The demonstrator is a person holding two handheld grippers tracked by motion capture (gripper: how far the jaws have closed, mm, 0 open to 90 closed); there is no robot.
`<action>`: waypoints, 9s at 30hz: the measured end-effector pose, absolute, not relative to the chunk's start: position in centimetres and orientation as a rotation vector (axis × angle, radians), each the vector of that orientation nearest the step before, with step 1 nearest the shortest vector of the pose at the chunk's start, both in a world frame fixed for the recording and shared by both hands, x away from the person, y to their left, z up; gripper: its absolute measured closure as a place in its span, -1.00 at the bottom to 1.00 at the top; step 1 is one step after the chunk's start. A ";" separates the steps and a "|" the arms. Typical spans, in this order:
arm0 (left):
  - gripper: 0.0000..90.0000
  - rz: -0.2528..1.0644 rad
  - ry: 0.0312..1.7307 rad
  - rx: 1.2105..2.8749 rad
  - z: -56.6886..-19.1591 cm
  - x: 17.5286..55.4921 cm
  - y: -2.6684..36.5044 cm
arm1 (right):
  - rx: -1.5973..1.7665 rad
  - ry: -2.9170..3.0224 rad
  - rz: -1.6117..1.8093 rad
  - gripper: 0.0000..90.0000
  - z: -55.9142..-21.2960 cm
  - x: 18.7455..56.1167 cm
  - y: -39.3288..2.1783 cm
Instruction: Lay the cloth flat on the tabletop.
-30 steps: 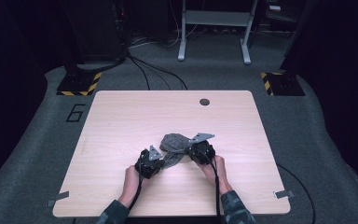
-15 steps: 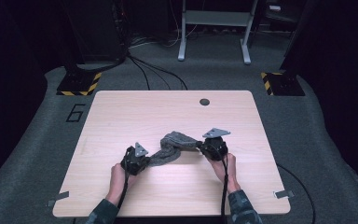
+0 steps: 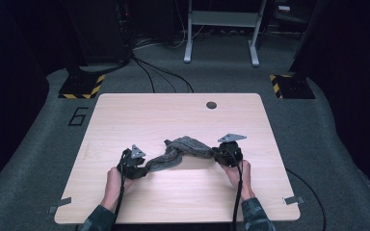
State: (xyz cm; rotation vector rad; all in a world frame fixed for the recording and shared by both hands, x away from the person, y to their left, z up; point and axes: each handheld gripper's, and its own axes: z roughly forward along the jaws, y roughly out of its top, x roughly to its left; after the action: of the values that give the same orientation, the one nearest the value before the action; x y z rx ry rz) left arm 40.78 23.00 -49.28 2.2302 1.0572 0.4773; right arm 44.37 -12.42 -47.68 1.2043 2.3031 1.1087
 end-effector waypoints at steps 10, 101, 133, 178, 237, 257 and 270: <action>-0.15 0.410 1.011 2.218 -48.8 42.9 21.4 | 1.144 2.353 1.126 0.25 -47.3 44.1 -12.3; 0.88 0.406 0.887 2.335 -50.6 40.3 21.6 | 1.043 2.442 1.034 0.86 -47.0 43.2 -4.8; -0.31 0.419 0.866 2.128 -46.1 42.7 20.2 | 0.887 2.374 1.216 0.91 -41.9 42.2 -4.2; 0.85 0.360 0.873 2.099 -48.1 41.9 24.3 | 1.211 2.159 1.168 0.94 -43.0 43.2 -12.1; -0.45 0.289 0.955 2.152 -46.7 36.7 27.3 | 1.220 2.301 1.232 -0.39 -46.6 38.6 -17.6; -0.66 0.494 1.209 2.257 -51.0 47.1 21.6 | 1.301 2.301 0.845 -0.75 -51.3 47.4 -11.5; -0.66 0.474 1.200 2.236 -51.3 46.6 22.4 | 1.287 2.317 0.842 -0.75 -51.7 46.0 -11.7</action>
State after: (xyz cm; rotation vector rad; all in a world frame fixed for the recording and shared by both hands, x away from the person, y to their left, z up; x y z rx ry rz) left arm 46.62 22.36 -51.33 2.2356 1.1999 0.4743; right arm 45.99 -11.75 -51.74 1.2873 2.3174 0.8419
